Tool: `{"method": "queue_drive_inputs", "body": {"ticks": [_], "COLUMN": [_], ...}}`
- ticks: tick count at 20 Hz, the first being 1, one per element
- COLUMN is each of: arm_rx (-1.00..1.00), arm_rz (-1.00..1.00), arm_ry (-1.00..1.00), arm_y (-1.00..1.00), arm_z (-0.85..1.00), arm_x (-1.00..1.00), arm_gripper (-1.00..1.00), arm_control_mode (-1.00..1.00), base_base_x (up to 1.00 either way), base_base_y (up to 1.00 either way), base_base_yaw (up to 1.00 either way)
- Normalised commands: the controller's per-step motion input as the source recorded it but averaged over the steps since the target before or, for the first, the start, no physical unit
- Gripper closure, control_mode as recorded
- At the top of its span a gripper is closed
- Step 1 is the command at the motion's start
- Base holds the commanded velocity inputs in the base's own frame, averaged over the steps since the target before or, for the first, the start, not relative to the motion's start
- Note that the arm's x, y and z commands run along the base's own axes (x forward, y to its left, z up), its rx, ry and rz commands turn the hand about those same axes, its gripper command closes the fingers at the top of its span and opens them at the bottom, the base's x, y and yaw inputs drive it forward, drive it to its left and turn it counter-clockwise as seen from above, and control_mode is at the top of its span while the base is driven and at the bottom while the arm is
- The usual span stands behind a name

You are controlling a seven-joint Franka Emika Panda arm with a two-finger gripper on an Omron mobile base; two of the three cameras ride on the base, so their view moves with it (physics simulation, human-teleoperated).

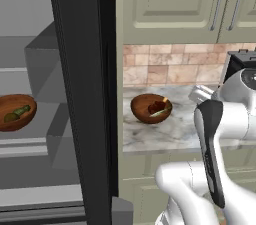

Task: Place the bowl with the avocado and squash on the second highest shelf of the fridge. Place the bowl with the fish and steak on the top shelf of the fridge.

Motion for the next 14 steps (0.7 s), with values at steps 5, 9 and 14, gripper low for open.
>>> {"method": "queue_drive_inputs", "body": {"ticks": [5,9,14], "arm_rx": [0.00,0.01,0.04], "arm_rz": [0.05,0.07,0.06], "arm_ry": [0.26,0.25,0.21], "arm_y": [0.15,0.03,0.00], "arm_z": [-0.61,-0.71,-0.42], "arm_x": [1.00,1.00,1.00], "arm_gripper": [-1.00,-1.00,-1.00], "arm_control_mode": [-1.00,-1.00,-1.00], "base_base_x": [0.00,0.00,0.00], "base_base_y": [0.00,0.00,0.00], "base_base_yaw": [0.00,0.00,0.00]}}
